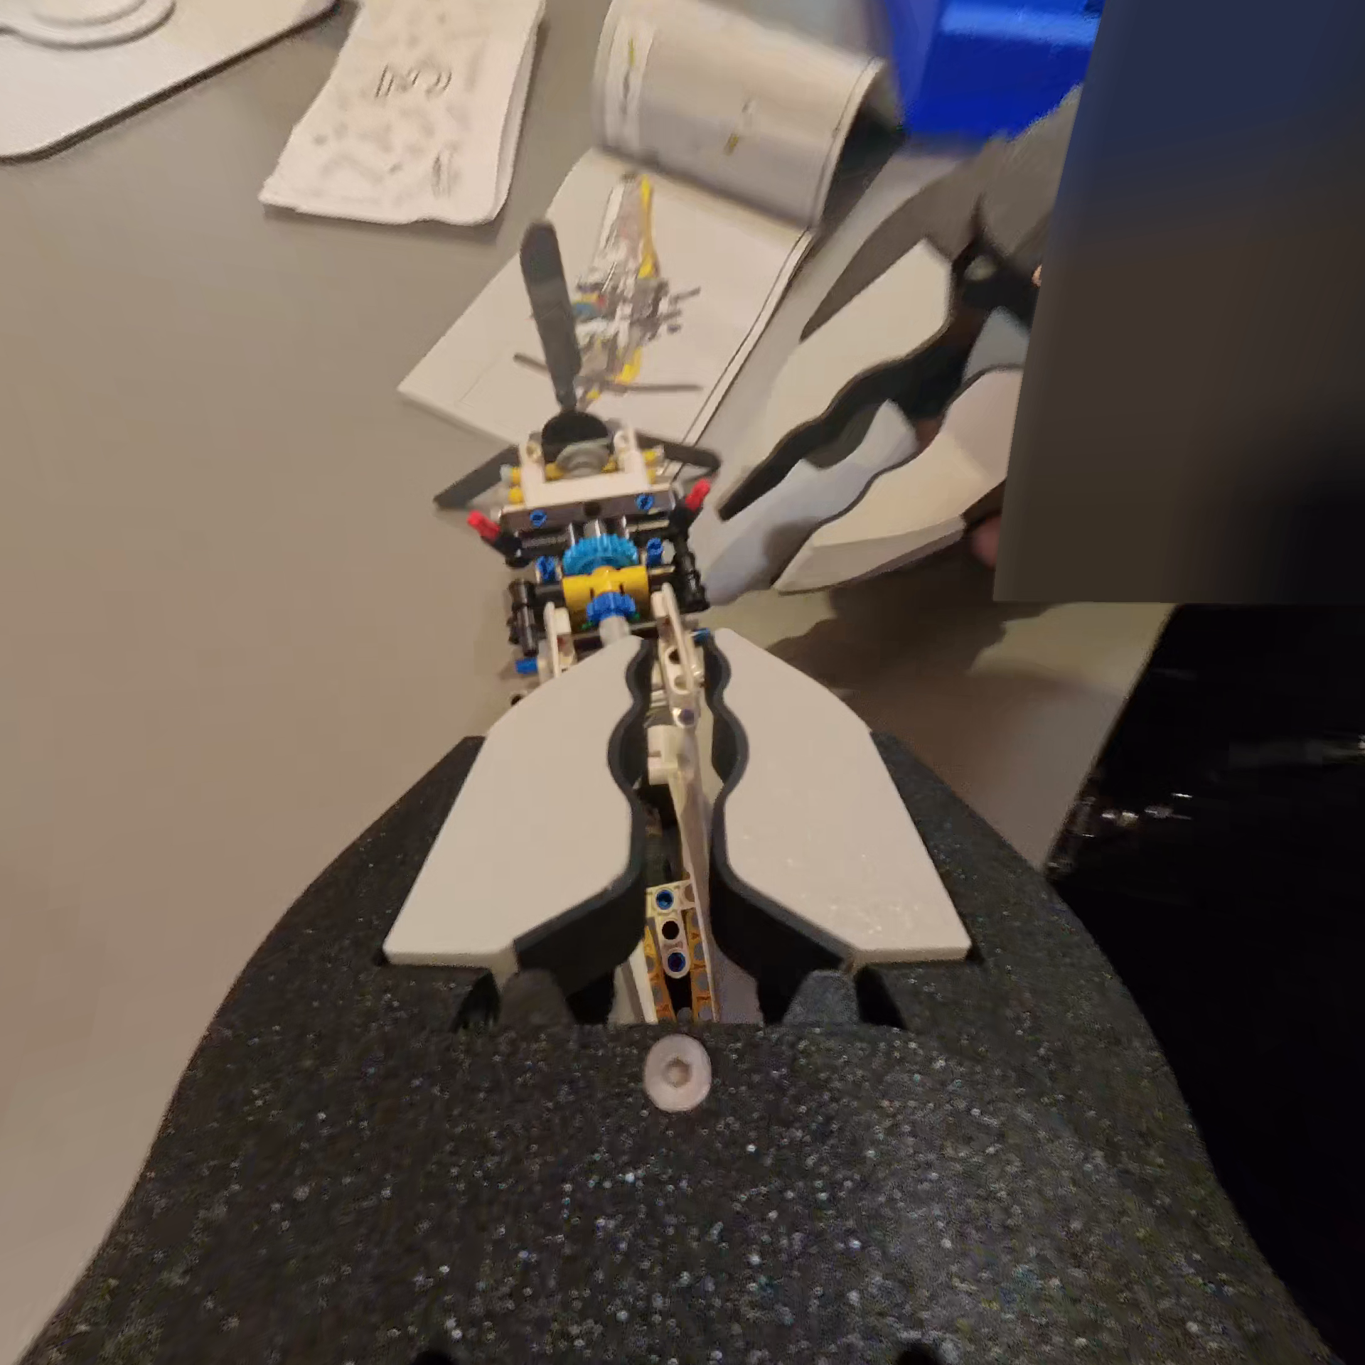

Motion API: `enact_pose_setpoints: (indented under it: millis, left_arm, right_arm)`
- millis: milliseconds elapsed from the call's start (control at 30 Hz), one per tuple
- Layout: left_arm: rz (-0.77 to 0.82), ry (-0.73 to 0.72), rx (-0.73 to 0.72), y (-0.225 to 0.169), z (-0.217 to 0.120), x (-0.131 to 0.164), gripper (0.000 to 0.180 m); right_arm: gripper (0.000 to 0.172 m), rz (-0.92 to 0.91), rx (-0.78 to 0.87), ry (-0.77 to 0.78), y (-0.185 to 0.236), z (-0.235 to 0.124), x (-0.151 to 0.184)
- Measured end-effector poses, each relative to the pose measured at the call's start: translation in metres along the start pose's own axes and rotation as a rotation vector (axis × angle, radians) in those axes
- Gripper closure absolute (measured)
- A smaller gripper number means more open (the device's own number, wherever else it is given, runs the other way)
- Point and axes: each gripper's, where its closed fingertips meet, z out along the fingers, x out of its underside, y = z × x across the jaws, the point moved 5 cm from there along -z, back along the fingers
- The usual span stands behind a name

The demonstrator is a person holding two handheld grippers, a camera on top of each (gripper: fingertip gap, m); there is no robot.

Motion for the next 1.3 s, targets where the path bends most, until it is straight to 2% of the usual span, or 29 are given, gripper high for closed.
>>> enact_pose_setpoints:
  millis: [100,367,600,767,1067,1300]
  left_arm:
    - [0.023,0.045,-0.058,-0.006,0.01,0.007,0.176]
    - [0.111,0.103,-0.216,-0.009,0.015,0.003,0.173]
    - [0.115,0.16,-0.26,-0.011,0.022,0.003,0.17]
    - [0.2,0.166,-0.351,-0.013,0.021,-0.003,0.172]
    - [0.18,0.162,-0.358,-0.01,0.026,0.001,0.175]
    - [0.181,0.142,-0.373,-0.008,0.027,0.001,0.174]
  right_arm:
    - [0.145,-0.008,0.003,-0.01,0.002,0.001,-0.002]
    - [0.145,-0.043,0.035,-0.007,0.005,0.001,-0.001]
    - [0.145,-0.031,0.025,-0.026,0.008,-0.001,-0.002]
    - [0.145,-0.041,0.023,-0.021,0.01,-0.001,-0.002]
    - [0.145,-0.093,0.018,-0.042,0.015,0.002,-0.006]
    - [0.145,-0.147,0.059,0.005,0.014,0.01,-0.004]
